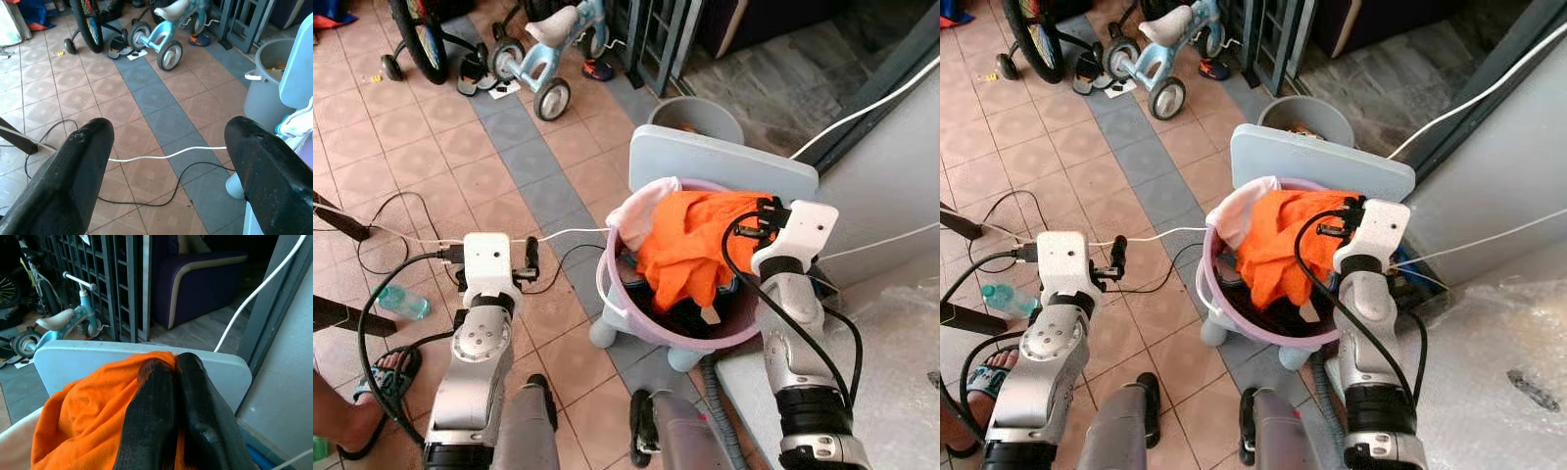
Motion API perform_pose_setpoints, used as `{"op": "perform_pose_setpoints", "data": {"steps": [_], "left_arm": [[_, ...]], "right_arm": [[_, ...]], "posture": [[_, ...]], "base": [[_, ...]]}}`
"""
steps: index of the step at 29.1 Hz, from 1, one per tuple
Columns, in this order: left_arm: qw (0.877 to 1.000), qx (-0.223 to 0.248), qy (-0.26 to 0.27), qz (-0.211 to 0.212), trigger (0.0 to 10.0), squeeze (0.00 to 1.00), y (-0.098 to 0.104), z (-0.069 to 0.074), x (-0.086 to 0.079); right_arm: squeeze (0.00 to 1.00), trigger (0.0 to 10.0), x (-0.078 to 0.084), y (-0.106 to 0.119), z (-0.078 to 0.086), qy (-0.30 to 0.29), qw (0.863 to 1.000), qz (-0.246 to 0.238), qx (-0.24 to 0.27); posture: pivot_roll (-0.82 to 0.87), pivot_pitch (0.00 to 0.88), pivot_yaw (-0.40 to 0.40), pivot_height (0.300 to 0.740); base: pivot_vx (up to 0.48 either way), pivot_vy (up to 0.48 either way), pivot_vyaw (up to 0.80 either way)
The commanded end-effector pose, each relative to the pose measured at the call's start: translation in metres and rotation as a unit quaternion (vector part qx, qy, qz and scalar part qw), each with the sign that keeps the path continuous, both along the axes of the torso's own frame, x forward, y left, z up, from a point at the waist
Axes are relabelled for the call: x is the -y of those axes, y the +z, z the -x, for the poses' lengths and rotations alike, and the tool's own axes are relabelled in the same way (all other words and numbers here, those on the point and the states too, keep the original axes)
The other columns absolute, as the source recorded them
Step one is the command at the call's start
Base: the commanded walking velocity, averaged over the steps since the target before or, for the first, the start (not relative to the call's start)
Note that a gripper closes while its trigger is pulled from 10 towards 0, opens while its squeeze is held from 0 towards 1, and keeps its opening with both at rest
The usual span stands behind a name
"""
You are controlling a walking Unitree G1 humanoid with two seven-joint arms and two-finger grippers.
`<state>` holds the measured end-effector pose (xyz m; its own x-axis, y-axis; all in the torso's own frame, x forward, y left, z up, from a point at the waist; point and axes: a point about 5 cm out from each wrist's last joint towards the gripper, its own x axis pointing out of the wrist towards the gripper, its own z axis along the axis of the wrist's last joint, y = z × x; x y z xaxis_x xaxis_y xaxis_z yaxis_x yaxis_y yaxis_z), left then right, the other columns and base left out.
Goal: Clothes washing
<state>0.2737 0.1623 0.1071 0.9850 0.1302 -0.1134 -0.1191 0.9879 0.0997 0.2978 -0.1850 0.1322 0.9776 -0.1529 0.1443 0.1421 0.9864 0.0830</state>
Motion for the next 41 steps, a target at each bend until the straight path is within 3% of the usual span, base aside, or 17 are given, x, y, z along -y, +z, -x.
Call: {"op": "perform_pose_setpoints", "data": {"steps": [1,9,11,15,18,19,20,21,24,25,26,27,28,37,41], "left_arm": [[1.0,-0.003,0.011,-0.004,10.0,0.0,-0.004,0.0,-0.004],[0.998,0.003,0.039,-0.045,10.0,0.0,-0.008,-0.011,-0.004],[0.998,0.004,0.041,-0.049,10.0,0.0,-0.008,-0.012,-0.003],[0.998,0.012,0.041,-0.045,10.0,0.0,-0.008,-0.013,-0.002],[0.998,0.013,0.042,-0.046,10.0,0.0,-0.012,-0.007,-0.005],[0.998,0.021,0.039,-0.048,10.0,0.0,-0.014,-0.002,-0.008],[0.998,0.021,0.039,-0.048,10.0,0.0,-0.014,-0.002,-0.008],[0.997,0.027,0.039,-0.058,10.0,0.0,-0.016,0.004,-0.01],[0.997,0.023,0.037,-0.062,10.0,0.0,-0.02,0.011,-0.014],[0.997,0.023,0.035,-0.064,10.0,0.0,-0.021,0.014,-0.016],[0.997,0.024,0.034,-0.065,10.0,0.0,-0.021,0.015,-0.017],[0.997,0.025,0.034,-0.066,10.0,0.0,-0.021,0.016,-0.018],[0.997,0.027,0.033,-0.059,10.0,0.0,-0.021,0.017,-0.019],[0.998,0.035,0.0,-0.05,10.0,0.0,-0.021,0.019,-0.013],[0.997,0.037,-0.067,-0.007,10.0,0.0,-0.02,0.021,-0.001]], "right_arm": [[0.0,0.0,0.0,0.019,0.004,0.009,0.999,0.011,0.033],[0.0,0.0,-0.016,0.087,-0.006,0.041,0.987,0.056,0.146],[0.0,0.0,-0.018,0.09,-0.007,0.044,0.986,0.062,0.151],[0.0,0.0,-0.018,0.064,-0.002,0.051,0.99,0.072,0.107],[0.0,0.0,-0.019,0.029,0.007,0.051,0.994,0.081,0.058],[0.0,0.0,-0.019,0.01,0.012,0.041,0.995,0.087,0.034],[0.0,0.0,-0.019,0.01,0.012,0.041,0.995,0.087,0.034],[0.0,0.0,-0.018,-0.004,0.017,0.026,0.995,0.1,0.014],[0.0,0.0,-0.01,-0.02,0.025,-0.014,0.997,0.073,-0.018],[0.0,6.6,-0.01,-0.028,0.031,-0.015,0.998,0.055,-0.034],[0.0,6.6,-0.011,-0.03,0.033,-0.013,0.998,0.049,-0.039],[0.0,10.0,-0.013,-0.034,0.038,-0.005,0.998,0.038,-0.045],[0.0,10.0,-0.017,-0.037,0.046,0.009,0.999,0.027,-0.045],[0.0,10.0,-0.01,-0.037,0.056,0.002,0.998,0.054,-0.039],[0.0,10.0,-0.011,-0.034,0.056,0.01,0.998,0.055,-0.039]], "posture": [[0.01,0.077,-0.048,0.74],[-0.01,0.034,-0.021,0.74],[0.0,0.028,-0.022,0.74],[0.01,0.023,-0.029,0.74],[0.01,0.016,-0.016,0.74],[0.01,0.006,0.001,0.74],[0.01,0.006,0.001,0.74],[0.01,0.004,0.007,0.74],[0.01,0.0,0.014,0.74],[0.01,0.0,0.016,0.74],[0.01,0.0,0.016,0.74],[0.01,0.0,0.017,0.74],[0.01,0.0,0.015,0.74],[0.01,0.008,0.003,0.74],[0.0,0.013,0.0,0.74]], "base": [[0.0,0.0,0.0],[0.0,0.0,0.0],[0.0,0.0,0.0],[0.0,0.0,0.0],[0.0,0.0,0.0],[0.0,0.0,0.0],[0.0,0.0,0.0],[0.0,0.0,0.0],[0.0,0.0,0.0],[0.0,0.0,0.0],[0.0,0.0,0.0],[0.0,0.0,0.0],[0.0,0.0,0.0],[0.0,0.0,0.0],[0.0,0.0,0.0]]}}
